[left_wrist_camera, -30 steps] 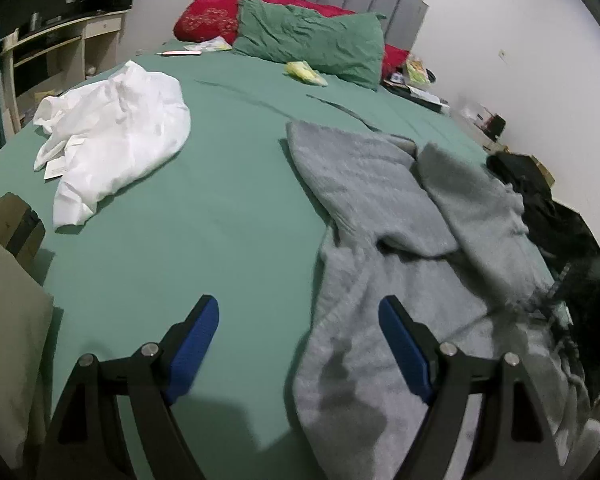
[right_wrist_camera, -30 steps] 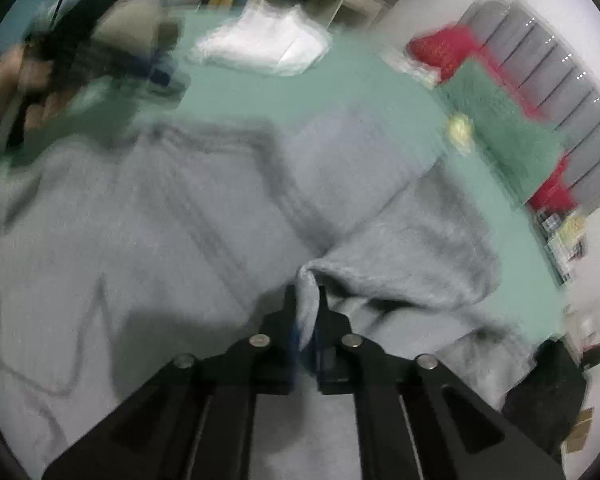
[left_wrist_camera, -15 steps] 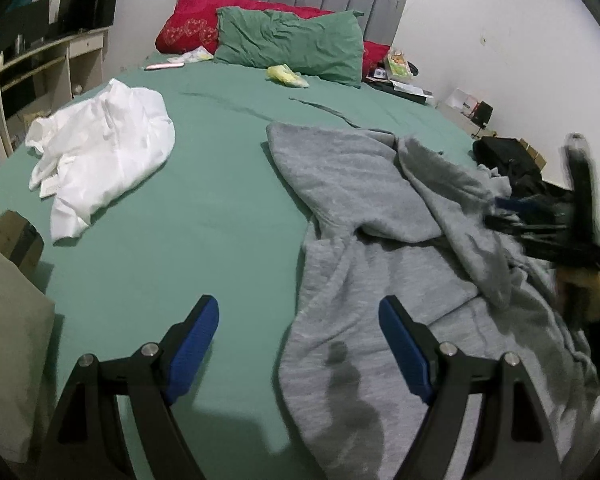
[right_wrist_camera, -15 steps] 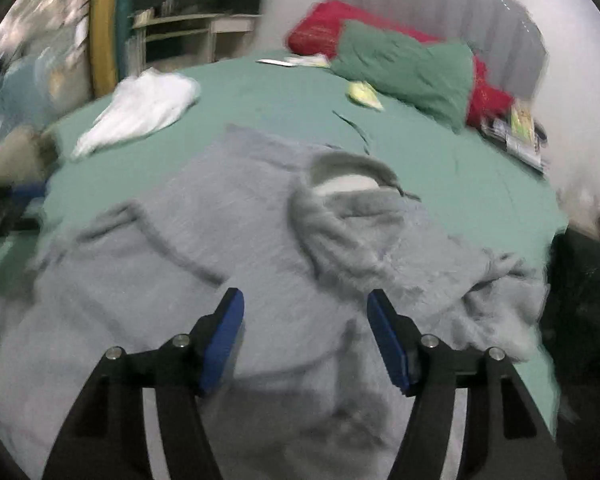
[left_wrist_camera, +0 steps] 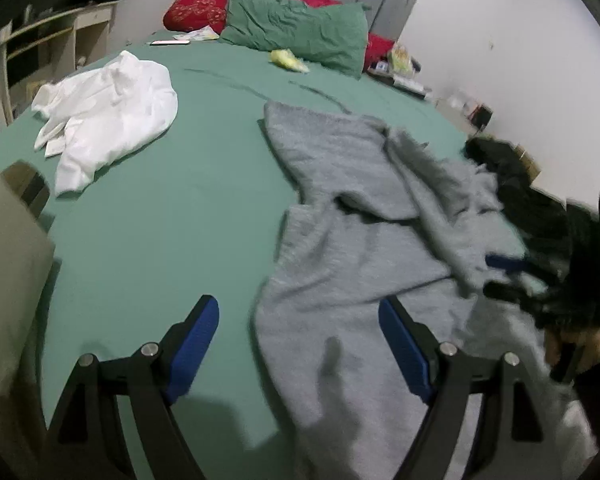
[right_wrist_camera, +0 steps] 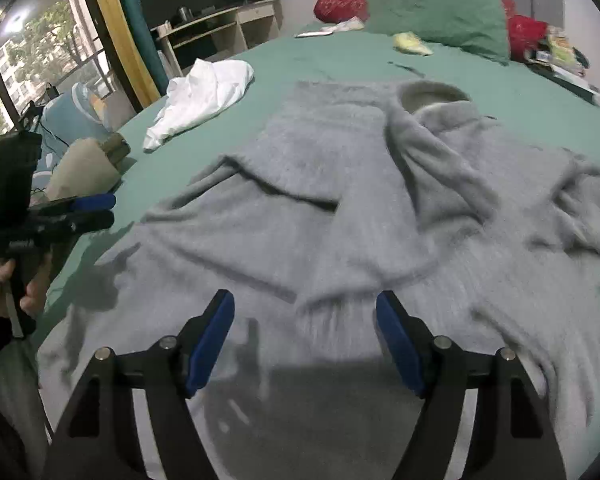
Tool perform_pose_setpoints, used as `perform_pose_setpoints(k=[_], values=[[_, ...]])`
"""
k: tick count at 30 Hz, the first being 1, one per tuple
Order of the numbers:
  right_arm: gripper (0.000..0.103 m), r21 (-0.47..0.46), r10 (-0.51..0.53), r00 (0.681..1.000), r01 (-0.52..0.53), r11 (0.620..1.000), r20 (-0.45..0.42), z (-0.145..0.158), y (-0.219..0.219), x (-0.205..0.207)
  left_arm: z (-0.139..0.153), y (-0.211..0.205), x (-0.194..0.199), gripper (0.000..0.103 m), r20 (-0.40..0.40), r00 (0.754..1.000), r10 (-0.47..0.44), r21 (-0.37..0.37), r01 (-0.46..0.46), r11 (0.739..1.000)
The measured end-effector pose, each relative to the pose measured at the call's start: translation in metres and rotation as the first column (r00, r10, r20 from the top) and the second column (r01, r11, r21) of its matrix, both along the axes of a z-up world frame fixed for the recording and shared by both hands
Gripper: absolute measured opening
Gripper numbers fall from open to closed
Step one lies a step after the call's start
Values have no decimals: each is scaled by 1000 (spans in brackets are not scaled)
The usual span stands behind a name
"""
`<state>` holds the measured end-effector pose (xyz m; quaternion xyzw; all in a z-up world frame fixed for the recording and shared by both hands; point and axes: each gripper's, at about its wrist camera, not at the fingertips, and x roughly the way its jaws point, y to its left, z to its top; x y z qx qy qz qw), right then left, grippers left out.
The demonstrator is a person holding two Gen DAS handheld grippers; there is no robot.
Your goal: Fold large clothes
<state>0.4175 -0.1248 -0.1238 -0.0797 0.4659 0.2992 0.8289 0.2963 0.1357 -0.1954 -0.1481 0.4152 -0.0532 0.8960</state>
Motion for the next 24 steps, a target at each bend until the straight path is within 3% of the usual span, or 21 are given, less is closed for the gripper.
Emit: perform_pose_setpoints(k=[4,8,14,19,22,24], values=[[72,8,-103,994,103,995,44,26,-45,-54,2,-8,-31,82,9,999,32,-23,-31,999],[72,5,-205,976,205,979,66,42,-107,-97,-8,-20,-65,82,-18,999,43,3,-43,999],[74,-42,-380,921,384,922,91,42,-199,-161,-21,-28,-110,82,-61,997,44,-7,-45,999],[76,-23,-526,850,527,850,35,23,-269,-202,-38,-35,-132,82,-130,990,58,21,-56,998],[76,-6,-574,819,574,819,-31,1,-293,-218,-43,-36,-141,82,-137,990,37,-7,-39,999],[76,37,-585,804,592,805,-107,-16,-305,-225,-48,-42,-146,82,-148,989,26,23,-23,999]])
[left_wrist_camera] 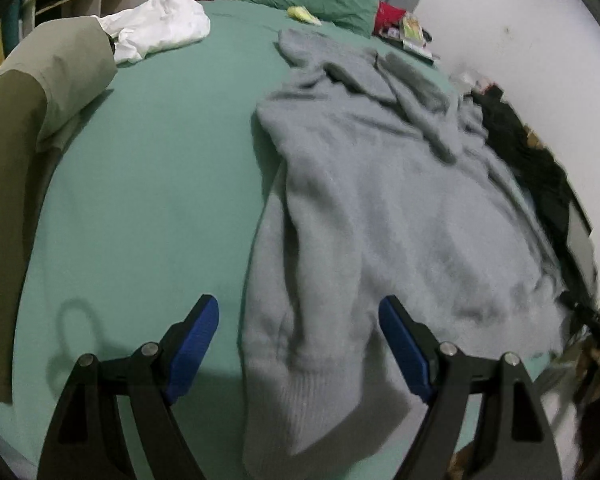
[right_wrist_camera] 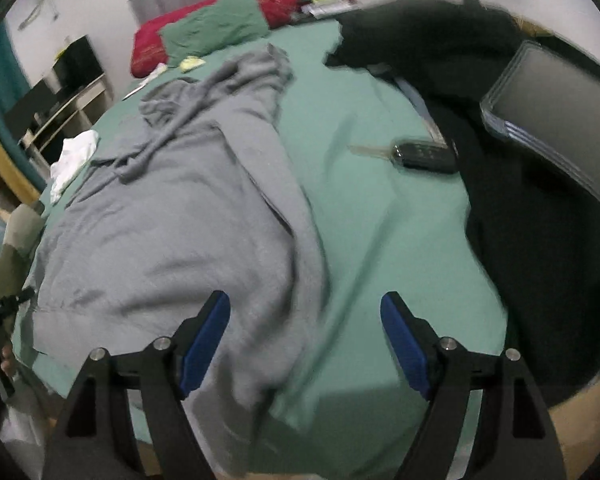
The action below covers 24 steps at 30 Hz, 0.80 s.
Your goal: Fold large clothes
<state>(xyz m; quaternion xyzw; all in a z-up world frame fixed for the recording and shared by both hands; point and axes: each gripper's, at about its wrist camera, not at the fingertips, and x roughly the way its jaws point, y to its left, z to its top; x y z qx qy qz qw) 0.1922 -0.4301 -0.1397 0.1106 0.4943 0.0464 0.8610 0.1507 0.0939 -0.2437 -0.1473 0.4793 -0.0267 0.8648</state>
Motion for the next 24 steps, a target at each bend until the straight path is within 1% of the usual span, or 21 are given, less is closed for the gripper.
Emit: perform_pose_setpoints(k=[1,2,4,5,6,8,9,10,11,12,13,14,15,16,17,19,22,24], values=[[76,26,-6,1000,6,1000,-1,-5,-2,-2,-1,-5,-3,83,7,1000,-12,29,12,1000],[76,39,-8,1000,8,999,17,-6,-3,-4,0,-8,-5,85,18,1000,-21,42,20,999],[76,95,39,998,-44,995,53,-7,2,-5,-2,-14,-9,90,46,997,-54,21,53,998],[76,121,78,996,-83,989,46,-11,12,-4,-4,-18,-8,92,44,997,-61,40,59,997],[76,119,103,994,-105,987,24,-17,21,-4,-6,-22,-7,93,38,997,-67,66,65,996],[75,37,121,992,-122,992,23,-20,41,-8,-7,-30,-8,94,43,995,-92,111,87,990],[69,28,123,992,-123,992,22,-20,45,-10,-8,-31,-8,94,41,994,-97,127,92,988],[38,69,128,991,-129,989,26,-19,47,-13,-8,-34,-8,94,36,994,-106,146,100,984],[17,80,116,993,-118,990,18,-20,48,-15,-7,-35,-9,90,38,993,-113,148,106,983],[16,47,103,994,-104,993,28,-19,51,-20,-5,-36,-9,81,42,992,-122,134,115,984],[14,14,113,992,-114,993,47,-16,56,-24,-4,-37,-10,75,45,991,-127,129,121,984],[13,-25,124,990,-123,992,70,-12,61,-29,-2,-39,-12,57,48,989,-138,126,131,983],[13,-48,127,988,-123,991,91,-6,66,-33,0,-41,-12,28,45,988,-146,124,139,982],[13,-49,127,986,-122,991,109,-2,68,-36,2,-42,-12,21,43,988,-150,116,145,983],[12,-43,121,985,-117,992,120,2,67,-40,6,-44,-14,19,43,987,-152,104,147,984],[12,6,105,985,-107,994,139,10,64,-46,13,-46,-19,17,60,987,-147,109,140,984],[11,77,76,982,-90,993,171,25,59,-57,37,-37,-35,17,124,986,-116,68,108,992],[11,123,72,980,-96,988,188,35,55,-63,54,-30,-46,16,157,983,-99,27,96,995]])
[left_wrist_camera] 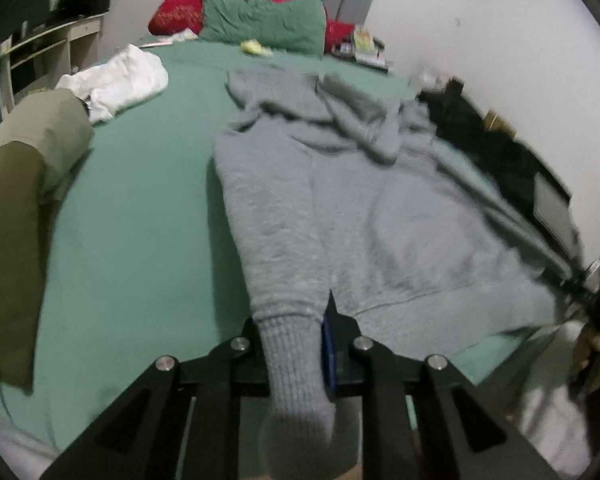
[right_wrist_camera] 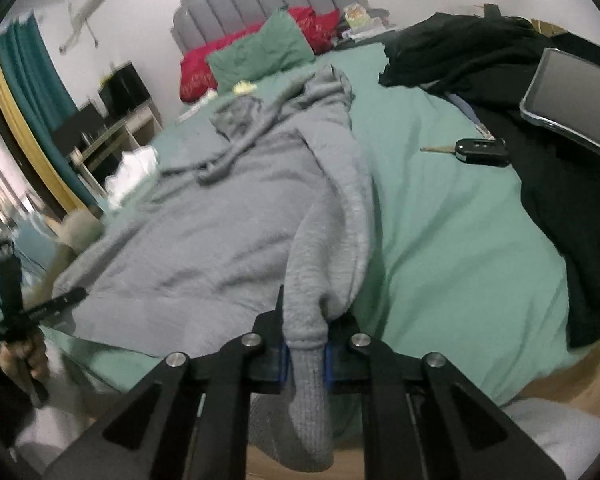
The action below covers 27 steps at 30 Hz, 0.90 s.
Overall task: Fold large clothes
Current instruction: 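Grasp the sleeve cuff with the left gripper while the right gripper grasps the other cuff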
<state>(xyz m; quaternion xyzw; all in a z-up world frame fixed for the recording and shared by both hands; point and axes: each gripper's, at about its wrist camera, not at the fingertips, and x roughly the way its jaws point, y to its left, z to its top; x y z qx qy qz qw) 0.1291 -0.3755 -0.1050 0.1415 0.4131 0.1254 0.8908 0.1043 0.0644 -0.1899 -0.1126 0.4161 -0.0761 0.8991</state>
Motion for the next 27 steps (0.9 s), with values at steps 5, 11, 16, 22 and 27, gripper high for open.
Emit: perform_pose_setpoints(k=[5,11,16,22,27], values=[[10,113,10,1000,-11,993,6,16,-12,-13,24,5,-24,16,26,1000,-4,-3,4,1000],[10,94,25,997,-32,995,74,48,-17,-37,51,5,-46,16,56,998,5,-36,-3,999],[10,123,27,991,-43,991,133,77,-26,-59,76,5,-72,16,65,998,-1,-46,4,999],[10,125,55,975,-84,989,214,123,-34,-97,117,0,-114,16,87,996,27,-33,-24,999],[10,171,60,959,-110,979,278,162,-41,-128,156,-6,-150,16,130,991,36,-37,-31,999]])
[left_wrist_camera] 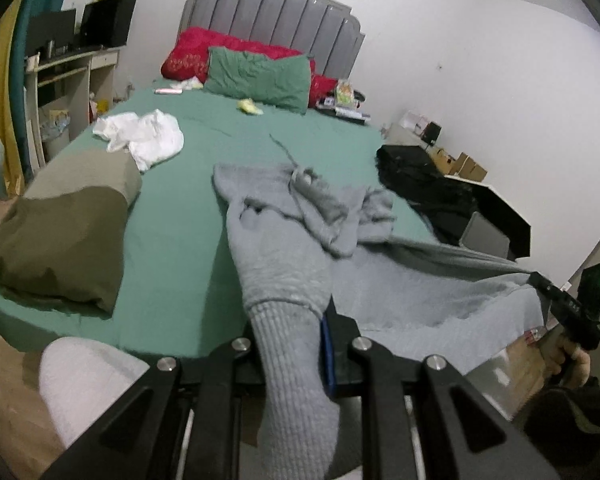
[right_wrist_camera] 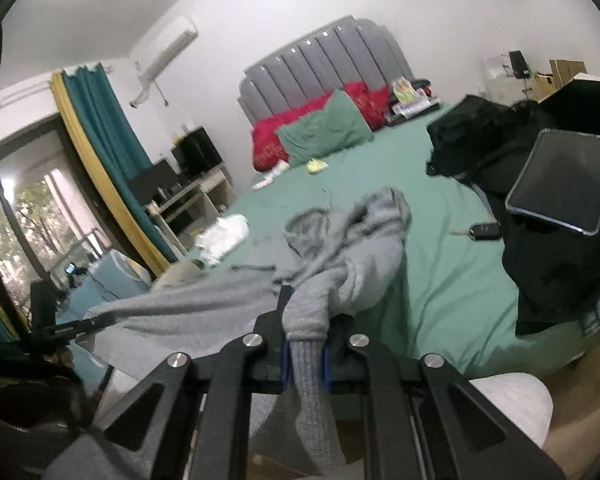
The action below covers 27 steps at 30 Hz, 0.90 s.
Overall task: Fold large clothes
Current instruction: 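Grasp the sleeve cuff with the left gripper while the right gripper grasps the other cuff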
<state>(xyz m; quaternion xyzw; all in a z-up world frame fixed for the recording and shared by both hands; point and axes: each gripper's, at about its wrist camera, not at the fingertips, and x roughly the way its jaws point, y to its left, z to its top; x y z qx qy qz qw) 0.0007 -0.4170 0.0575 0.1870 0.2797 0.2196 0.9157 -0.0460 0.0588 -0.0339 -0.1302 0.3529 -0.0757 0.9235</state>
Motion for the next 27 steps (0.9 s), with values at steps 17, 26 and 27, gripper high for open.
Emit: perform_pose_setpoints(k=[17,26,27], values=[[10,124,-56,998,54,991,7,1,-14,41,-12,17,59,16,-107,993,49,-87,-58,994],[10,148,-116,992,122,981,-49,-32,17,151,-65,49,158,16,-222,968,114,-247,-168,954],[10,139,-118,992,122,983,-35,-28,21,165,-62,51,170,16,-208,972,112,-251,-164,954]])
